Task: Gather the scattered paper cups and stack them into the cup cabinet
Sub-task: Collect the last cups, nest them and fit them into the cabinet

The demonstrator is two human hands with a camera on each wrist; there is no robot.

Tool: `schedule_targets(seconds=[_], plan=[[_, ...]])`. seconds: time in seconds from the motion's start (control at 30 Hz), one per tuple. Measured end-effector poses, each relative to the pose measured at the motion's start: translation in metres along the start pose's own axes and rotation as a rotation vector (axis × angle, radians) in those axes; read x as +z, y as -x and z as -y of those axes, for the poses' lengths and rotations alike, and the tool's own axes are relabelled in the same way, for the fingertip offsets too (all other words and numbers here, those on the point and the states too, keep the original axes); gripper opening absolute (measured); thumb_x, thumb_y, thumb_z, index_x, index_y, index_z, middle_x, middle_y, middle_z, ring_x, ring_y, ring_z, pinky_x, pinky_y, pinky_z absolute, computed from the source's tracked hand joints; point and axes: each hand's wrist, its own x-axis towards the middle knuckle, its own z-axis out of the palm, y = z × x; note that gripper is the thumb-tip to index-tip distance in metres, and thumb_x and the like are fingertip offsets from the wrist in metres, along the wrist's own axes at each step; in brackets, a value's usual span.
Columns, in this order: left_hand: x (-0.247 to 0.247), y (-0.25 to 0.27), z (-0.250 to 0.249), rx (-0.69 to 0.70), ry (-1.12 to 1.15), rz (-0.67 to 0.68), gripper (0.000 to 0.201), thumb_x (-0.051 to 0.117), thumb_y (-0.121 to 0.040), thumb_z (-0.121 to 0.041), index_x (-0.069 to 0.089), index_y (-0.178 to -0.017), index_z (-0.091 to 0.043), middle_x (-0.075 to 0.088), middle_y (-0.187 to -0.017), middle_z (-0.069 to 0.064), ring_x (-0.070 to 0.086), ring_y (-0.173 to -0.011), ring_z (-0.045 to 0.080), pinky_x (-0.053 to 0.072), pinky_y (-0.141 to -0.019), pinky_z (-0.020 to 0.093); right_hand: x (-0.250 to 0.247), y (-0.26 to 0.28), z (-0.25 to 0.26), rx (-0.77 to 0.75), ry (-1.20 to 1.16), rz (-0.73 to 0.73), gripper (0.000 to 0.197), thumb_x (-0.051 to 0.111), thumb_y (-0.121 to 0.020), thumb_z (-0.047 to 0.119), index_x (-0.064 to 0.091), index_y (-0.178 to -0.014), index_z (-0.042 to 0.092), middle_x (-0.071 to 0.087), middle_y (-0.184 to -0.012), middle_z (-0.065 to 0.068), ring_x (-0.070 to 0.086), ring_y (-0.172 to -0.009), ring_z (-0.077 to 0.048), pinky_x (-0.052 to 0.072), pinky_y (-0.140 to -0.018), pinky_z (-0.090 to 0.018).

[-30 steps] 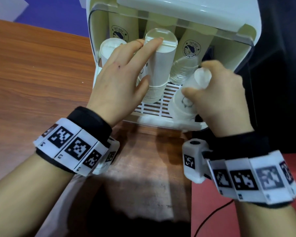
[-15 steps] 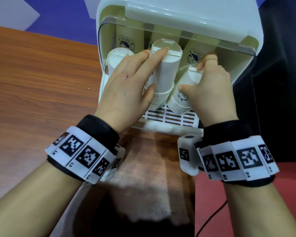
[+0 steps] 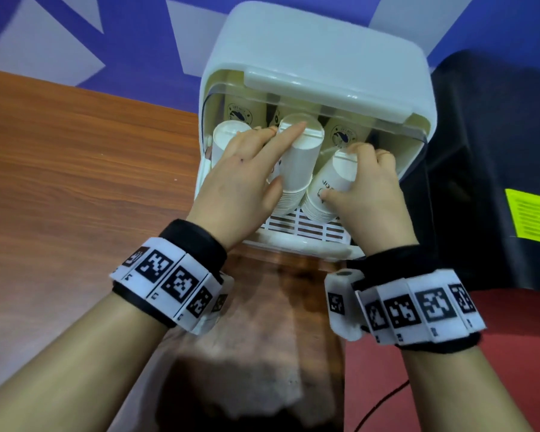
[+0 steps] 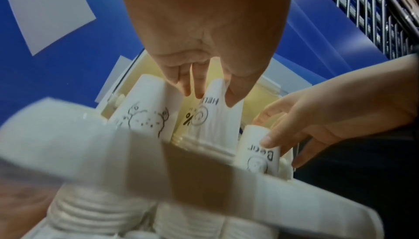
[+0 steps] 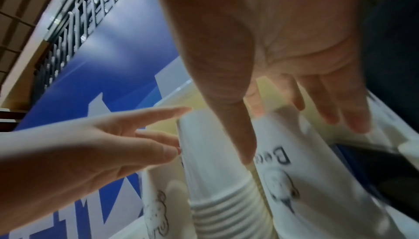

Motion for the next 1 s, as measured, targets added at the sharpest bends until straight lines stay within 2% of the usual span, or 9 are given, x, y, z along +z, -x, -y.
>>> schedule_targets(seconds=[0.07, 0.17, 0.27, 0.37, 0.47, 0.53, 0.63, 0.77, 1.0], plan=[[-0.013, 0.002, -0.007, 0.016, 0.027, -0.094, 0.051, 0.054, -0.087, -0.009, 0.050, -0.137, -0.019, 0.057, -0.125, 0.003, 0.049, -0.119, 0.023, 0.041, -0.096, 0.032, -0.018, 0.010, 0.006, -0.077, 0.004, -0.069, 0.047, 0.064, -0.084, 0.019, 0.048, -0.128, 0.020, 0.048, -0.128, -0.006, 0.051, -0.111, -0.028, 0.045, -0.093, -0.045], [-0.035, -0.004, -0.020, 0.091, 0.023, -0.279, 0.034, 0.051, -0.088, -0.006, 0.065, -0.118, -0.013, 0.065, -0.110, 0.003, 0.057, -0.105, 0.025, 0.045, -0.084, 0.034, -0.043, 0.018, 0.026, -0.292, -0.096, -0.345, 0.018, 0.056, -0.087, 0.017, 0.064, -0.101, 0.012, 0.064, -0.099, -0.007, 0.059, -0.092, -0.029, 0.048, -0.081, -0.046], [-0.054, -0.026, -0.028, 0.156, -0.035, -0.342, 0.030, 0.054, -0.087, -0.003, 0.067, -0.113, -0.009, 0.064, -0.106, 0.008, 0.051, -0.103, 0.026, 0.038, -0.089, 0.028, -0.052, 0.007, 0.039, -0.383, -0.100, -0.514, 0.021, 0.053, -0.088, 0.016, 0.067, -0.103, 0.008, 0.066, -0.099, -0.010, 0.058, -0.093, -0.032, 0.044, -0.084, -0.040], [-0.068, -0.048, -0.026, 0.113, -0.103, -0.262, 0.033, 0.054, -0.090, -0.018, 0.062, -0.121, -0.011, 0.061, -0.114, 0.008, 0.044, -0.109, 0.023, 0.033, -0.094, 0.028, -0.052, -0.002, 0.042, -0.382, -0.006, -0.395, 0.039, 0.053, -0.090, 0.020, 0.059, -0.127, 0.009, 0.059, -0.127, -0.012, 0.050, -0.116, -0.035, 0.032, -0.100, -0.036], [-0.071, -0.059, -0.023, 0.030, -0.120, 0.011, 0.046, 0.048, -0.091, -0.044, 0.060, -0.125, -0.016, 0.058, -0.121, 0.004, 0.046, -0.115, 0.027, 0.034, -0.097, 0.034, -0.048, -0.005, 0.041, -0.322, 0.145, -0.188, 0.045, 0.051, -0.094, 0.018, 0.048, -0.139, 0.011, 0.047, -0.143, -0.010, 0.043, -0.127, -0.032, 0.028, -0.107, -0.040], [-0.071, -0.057, -0.021, 0.037, -0.106, 0.089, 0.043, 0.049, -0.090, -0.044, 0.064, -0.119, -0.016, 0.059, -0.117, 0.004, 0.047, -0.112, 0.028, 0.036, -0.095, 0.036, -0.046, -0.002, 0.042, -0.358, 0.235, -0.150, 0.040, 0.050, -0.092, 0.011, 0.053, -0.132, 0.008, 0.054, -0.134, -0.011, 0.048, -0.120, -0.034, 0.033, -0.102, -0.042], [-0.073, -0.054, -0.017, 0.050, -0.085, 0.084, 0.026, 0.060, -0.091, -0.027, 0.067, -0.113, -0.017, 0.059, -0.111, 0.005, 0.050, -0.106, 0.029, 0.039, -0.088, 0.037, -0.051, 0.003, 0.037, -0.355, 0.247, -0.188, 0.033, 0.053, -0.082, 0.001, 0.063, -0.112, 0.008, 0.062, -0.110, -0.013, 0.055, -0.103, -0.037, 0.040, -0.089, -0.044], [-0.077, -0.050, -0.019, 0.082, -0.166, 0.143, 0.022, 0.063, -0.088, -0.019, 0.065, -0.110, -0.014, 0.059, -0.104, 0.009, 0.052, -0.099, 0.032, 0.039, -0.083, 0.039, -0.060, 0.011, 0.040, -0.305, 0.360, -0.135, 0.028, 0.058, -0.083, 0.004, 0.061, -0.110, 0.011, 0.058, -0.107, -0.011, 0.050, -0.104, -0.034, 0.033, -0.086, -0.041], [-0.088, -0.025, -0.023, 0.203, -0.246, 0.278, 0.016, 0.066, -0.086, -0.017, 0.063, -0.098, -0.007, 0.060, -0.099, 0.011, 0.055, -0.094, 0.032, 0.036, -0.067, 0.030, -0.049, 0.047, 0.034, -0.328, 0.390, -0.137, 0.020, 0.069, -0.076, 0.005, 0.063, -0.095, 0.004, 0.058, -0.090, -0.018, 0.054, -0.084, -0.038, 0.041, -0.071, -0.044]])
